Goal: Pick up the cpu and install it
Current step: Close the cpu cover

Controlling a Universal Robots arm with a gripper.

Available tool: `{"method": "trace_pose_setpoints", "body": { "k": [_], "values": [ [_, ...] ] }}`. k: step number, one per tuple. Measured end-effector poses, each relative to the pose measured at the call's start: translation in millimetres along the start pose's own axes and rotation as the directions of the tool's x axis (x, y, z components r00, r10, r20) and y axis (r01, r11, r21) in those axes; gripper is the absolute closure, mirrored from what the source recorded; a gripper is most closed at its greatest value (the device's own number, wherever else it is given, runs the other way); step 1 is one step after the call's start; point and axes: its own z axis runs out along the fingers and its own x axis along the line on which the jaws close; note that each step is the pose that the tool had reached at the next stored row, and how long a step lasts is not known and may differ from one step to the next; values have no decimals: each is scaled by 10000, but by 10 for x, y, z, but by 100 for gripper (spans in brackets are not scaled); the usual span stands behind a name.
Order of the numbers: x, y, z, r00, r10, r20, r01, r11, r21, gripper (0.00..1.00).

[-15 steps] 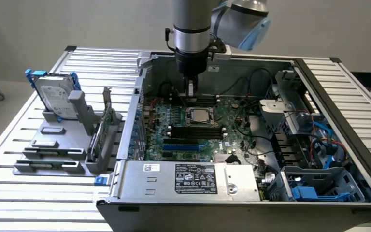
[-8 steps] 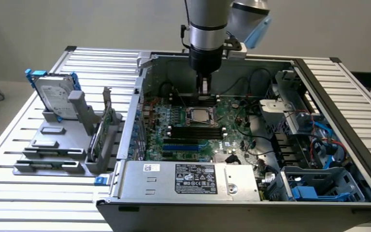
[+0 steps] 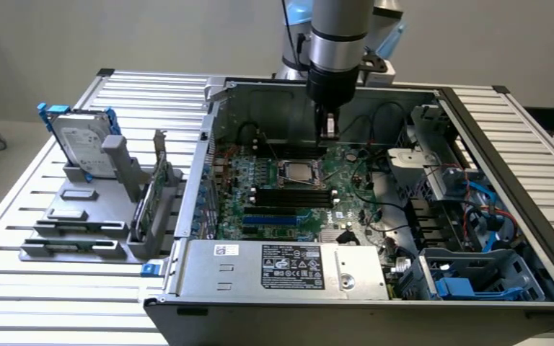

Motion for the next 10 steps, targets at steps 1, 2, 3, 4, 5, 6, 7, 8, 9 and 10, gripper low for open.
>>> {"method": "trace_pose_setpoints", "body": {
  "k": [1, 2, 3, 4, 5, 6, 7, 8, 9, 10],
  "values": [
    [1, 44, -5, 10000, 0, -4, 0, 10000, -1, 89],
    [1, 89, -12, 10000, 1, -7, -1, 10000, 0, 89],
    [1, 134, -20, 10000, 0, -9, 0, 10000, 1, 89],
    [2, 180, -27, 10000, 1, -12, -1, 10000, 0, 89],
    [2, 225, -35, 10000, 0, -15, 0, 10000, 0, 89],
    [3, 274, -43, 10000, 1, -17, -1, 10000, 0, 89],
    [3, 320, -51, 10000, -1, -19, 1, 10000, 1, 89],
    [3, 365, -57, 10000, -1, -22, 1, 10000, 0, 89],
    [4, 409, -63, 10000, 0, -24, 0, 10000, 0, 89],
    [4, 454, -66, 10000, -2, -26, 2, 10000, 1, 89]
  ]
}}
